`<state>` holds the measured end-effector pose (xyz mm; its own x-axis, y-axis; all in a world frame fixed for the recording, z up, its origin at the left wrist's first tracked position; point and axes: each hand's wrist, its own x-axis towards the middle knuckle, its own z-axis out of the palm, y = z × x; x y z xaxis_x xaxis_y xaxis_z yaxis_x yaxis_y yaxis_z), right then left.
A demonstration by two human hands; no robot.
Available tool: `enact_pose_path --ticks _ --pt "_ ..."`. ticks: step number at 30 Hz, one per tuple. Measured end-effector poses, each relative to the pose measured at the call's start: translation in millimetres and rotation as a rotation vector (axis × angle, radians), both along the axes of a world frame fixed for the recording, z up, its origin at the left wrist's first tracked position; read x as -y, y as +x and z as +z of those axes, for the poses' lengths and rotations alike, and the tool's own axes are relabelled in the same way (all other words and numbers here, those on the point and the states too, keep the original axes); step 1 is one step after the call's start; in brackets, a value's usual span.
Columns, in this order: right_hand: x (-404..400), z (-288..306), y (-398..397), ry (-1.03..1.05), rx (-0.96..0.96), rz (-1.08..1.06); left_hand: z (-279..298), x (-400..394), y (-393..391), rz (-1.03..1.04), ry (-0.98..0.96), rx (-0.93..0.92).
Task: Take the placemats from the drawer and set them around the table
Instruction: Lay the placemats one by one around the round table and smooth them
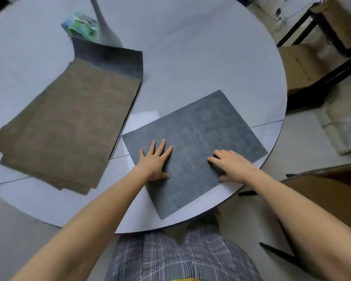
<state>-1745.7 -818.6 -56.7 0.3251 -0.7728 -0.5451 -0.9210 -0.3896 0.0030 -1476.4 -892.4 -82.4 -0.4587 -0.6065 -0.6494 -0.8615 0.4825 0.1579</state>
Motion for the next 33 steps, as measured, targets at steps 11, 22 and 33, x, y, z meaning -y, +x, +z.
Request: enact_pose_path --ticks 11,22,33 --pt "4 -7 -40 -0.171 -0.151 0.542 5 -130 -107 0.365 -0.013 0.038" --pt "-26 -9 -41 -0.158 -0.113 0.274 2 -147 -126 0.204 -0.162 0.203" --pt "-46 -12 -29 -0.129 -0.019 0.002 0 -160 -116 0.323 -0.221 0.104"
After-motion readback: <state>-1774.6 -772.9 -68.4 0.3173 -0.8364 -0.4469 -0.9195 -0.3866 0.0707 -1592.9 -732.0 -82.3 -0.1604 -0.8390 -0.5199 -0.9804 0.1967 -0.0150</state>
